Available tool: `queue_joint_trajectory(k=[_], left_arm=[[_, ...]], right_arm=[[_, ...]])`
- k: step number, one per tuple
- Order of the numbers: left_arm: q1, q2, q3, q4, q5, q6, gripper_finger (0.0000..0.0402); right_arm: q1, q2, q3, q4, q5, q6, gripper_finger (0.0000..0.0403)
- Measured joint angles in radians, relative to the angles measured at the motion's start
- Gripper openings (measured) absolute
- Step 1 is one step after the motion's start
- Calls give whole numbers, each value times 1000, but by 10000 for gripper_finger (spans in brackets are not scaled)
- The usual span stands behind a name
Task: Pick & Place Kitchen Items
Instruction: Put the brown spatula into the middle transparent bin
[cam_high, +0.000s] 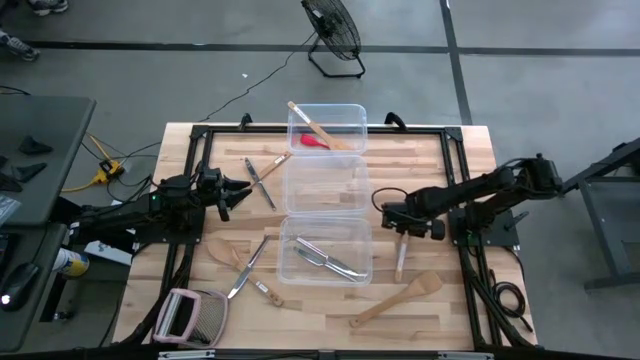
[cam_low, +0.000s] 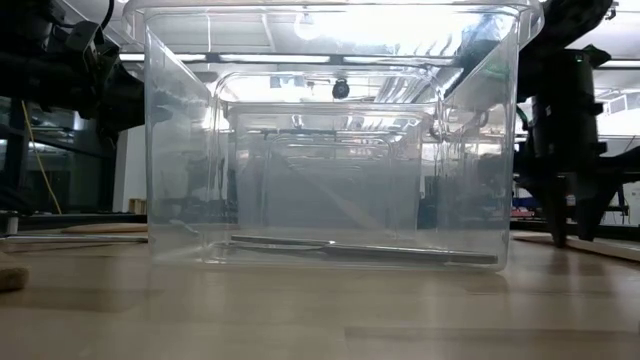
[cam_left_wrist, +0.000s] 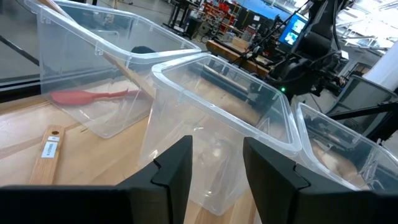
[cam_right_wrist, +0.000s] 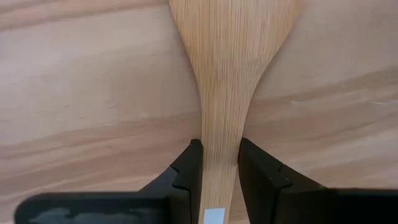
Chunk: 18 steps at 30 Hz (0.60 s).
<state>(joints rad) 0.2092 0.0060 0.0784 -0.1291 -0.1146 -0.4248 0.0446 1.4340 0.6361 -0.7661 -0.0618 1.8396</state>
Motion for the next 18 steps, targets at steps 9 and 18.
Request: queue_joint_trajectory(k=[9,18], left_arm=[[0,0,0,0,0,0,143],[0,0,0,0,0,0,143]], right_arm=[[28,-41,-1,-28,1,3,74],[28,-165,1,-75,118,14,74]])
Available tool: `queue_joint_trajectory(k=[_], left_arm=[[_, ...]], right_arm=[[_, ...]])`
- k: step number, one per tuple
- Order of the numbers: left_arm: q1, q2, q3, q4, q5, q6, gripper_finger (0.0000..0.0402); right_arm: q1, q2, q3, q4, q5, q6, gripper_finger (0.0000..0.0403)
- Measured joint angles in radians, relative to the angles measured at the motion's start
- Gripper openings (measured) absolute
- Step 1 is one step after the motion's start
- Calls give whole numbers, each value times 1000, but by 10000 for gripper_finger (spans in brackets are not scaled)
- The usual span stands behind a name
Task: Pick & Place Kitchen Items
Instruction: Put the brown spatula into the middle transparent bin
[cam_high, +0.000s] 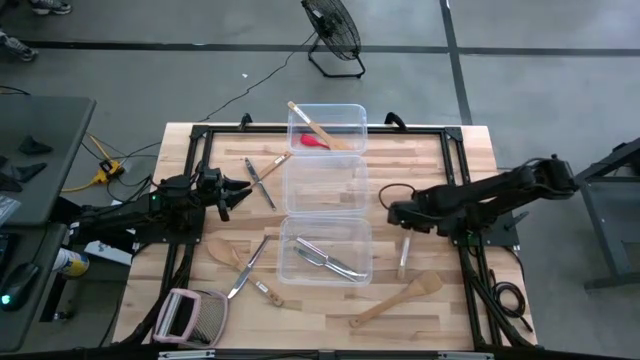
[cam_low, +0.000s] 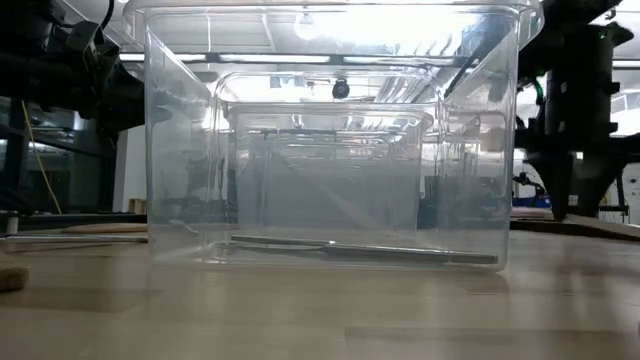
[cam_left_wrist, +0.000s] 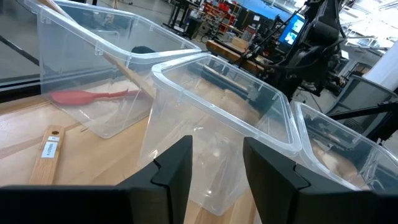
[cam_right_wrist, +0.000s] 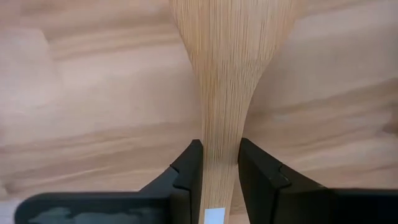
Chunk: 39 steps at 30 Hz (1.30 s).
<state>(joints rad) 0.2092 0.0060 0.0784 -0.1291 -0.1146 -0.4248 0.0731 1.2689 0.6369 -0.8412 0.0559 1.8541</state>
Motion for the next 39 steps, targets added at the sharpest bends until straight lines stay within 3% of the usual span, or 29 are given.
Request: queue_joint_trajectory(k=[11,21,39], left_arm=[[0,0,0,0,0,0,143],[0,0,0,0,0,0,143],[0,0,0,0,0,0,143]], right_arm=[[-1,-229,2,-126,162,-88,74],[-32,-417,2,-102,322,-283,74],[-76,-505,3,8,308,-584,74]])
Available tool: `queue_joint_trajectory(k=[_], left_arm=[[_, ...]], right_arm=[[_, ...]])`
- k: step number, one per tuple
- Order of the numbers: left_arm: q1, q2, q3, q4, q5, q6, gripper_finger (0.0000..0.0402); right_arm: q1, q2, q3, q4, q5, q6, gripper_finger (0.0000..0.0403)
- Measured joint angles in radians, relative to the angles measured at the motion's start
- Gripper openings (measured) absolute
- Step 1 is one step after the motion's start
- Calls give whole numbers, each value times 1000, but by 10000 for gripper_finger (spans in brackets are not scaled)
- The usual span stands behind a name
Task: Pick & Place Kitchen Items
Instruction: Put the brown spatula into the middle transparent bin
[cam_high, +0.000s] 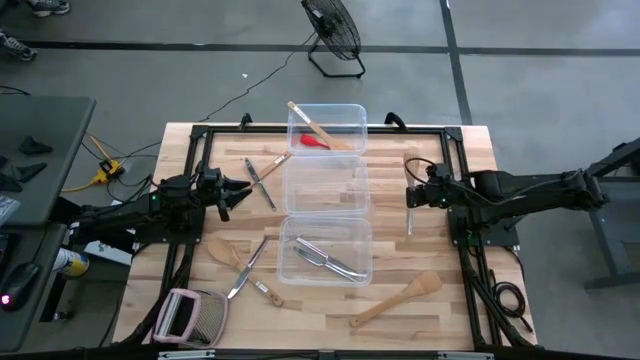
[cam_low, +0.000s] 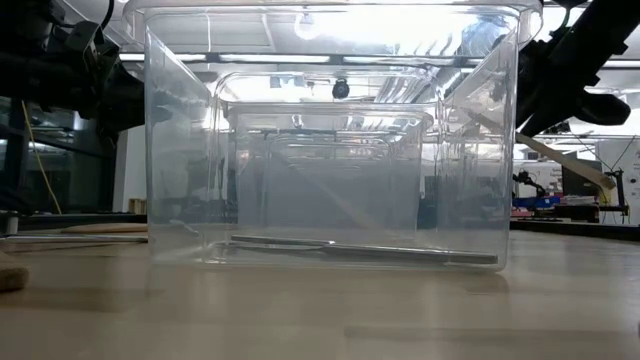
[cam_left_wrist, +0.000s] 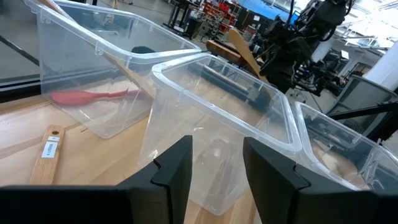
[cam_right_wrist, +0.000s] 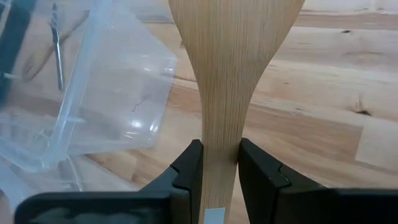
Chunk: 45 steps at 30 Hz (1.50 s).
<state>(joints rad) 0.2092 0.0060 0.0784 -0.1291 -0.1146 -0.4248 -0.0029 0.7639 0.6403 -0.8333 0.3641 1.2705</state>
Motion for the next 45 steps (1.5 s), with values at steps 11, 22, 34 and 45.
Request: queue_joint_trajectory(k=[11,22,34,45], left_arm=[[0,0,0,0,0,0,143],[0,0,0,0,0,0,143],[0,0,0,0,0,0,143],[0,0,0,0,0,0,143]], right_arm=[[1,0,0,12,-3,-109,74],[1,0,0,35,0,-169,74],[0,49,134,52,20,-321,74],[0,236,405,62,144,-651,74]])
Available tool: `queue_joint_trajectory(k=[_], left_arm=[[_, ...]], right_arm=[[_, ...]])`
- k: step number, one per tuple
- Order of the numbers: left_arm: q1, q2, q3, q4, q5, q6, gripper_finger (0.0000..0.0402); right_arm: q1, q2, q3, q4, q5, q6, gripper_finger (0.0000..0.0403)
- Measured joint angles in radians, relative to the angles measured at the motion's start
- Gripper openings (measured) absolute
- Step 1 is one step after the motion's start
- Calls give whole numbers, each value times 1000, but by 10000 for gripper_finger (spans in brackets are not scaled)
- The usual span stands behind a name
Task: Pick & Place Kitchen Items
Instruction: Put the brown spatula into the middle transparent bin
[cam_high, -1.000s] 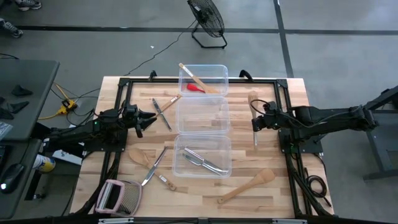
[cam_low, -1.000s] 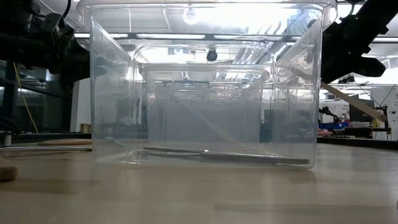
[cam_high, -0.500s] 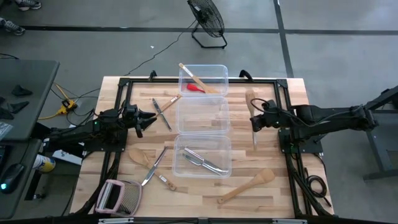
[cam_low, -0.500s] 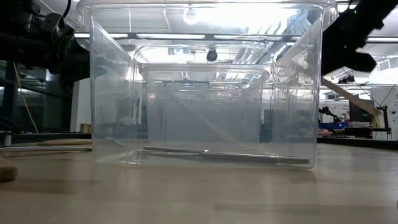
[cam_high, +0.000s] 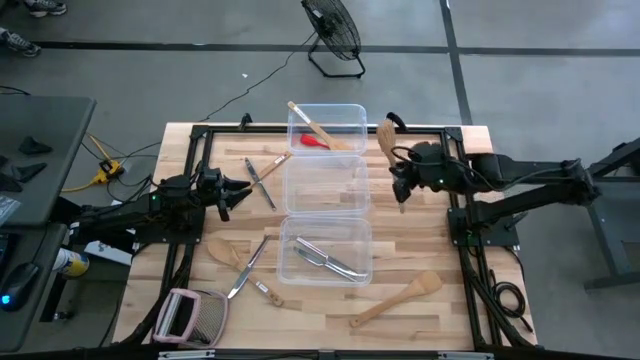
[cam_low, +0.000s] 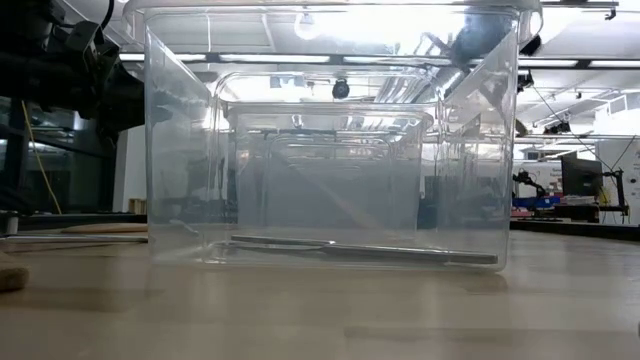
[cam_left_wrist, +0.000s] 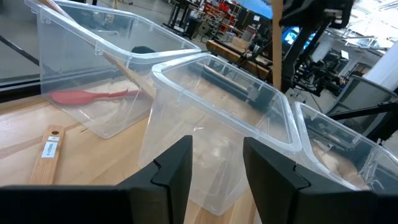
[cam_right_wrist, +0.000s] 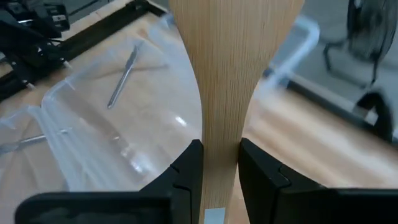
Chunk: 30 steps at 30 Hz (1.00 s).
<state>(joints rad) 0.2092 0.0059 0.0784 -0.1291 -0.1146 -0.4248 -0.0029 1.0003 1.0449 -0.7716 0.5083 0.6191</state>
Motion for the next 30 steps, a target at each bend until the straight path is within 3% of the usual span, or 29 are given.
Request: queue_joint_trajectory(k=[7,16,30], left_arm=[[0,0,0,0,0,0,143],[0,0,0,0,0,0,143],[0,0,0,0,0,0,143]], right_arm=[[0,150,155,80,43,-218,74],[0,342,299,253,38,-352,74],[-37,619,399,300,-139,-467,74]])
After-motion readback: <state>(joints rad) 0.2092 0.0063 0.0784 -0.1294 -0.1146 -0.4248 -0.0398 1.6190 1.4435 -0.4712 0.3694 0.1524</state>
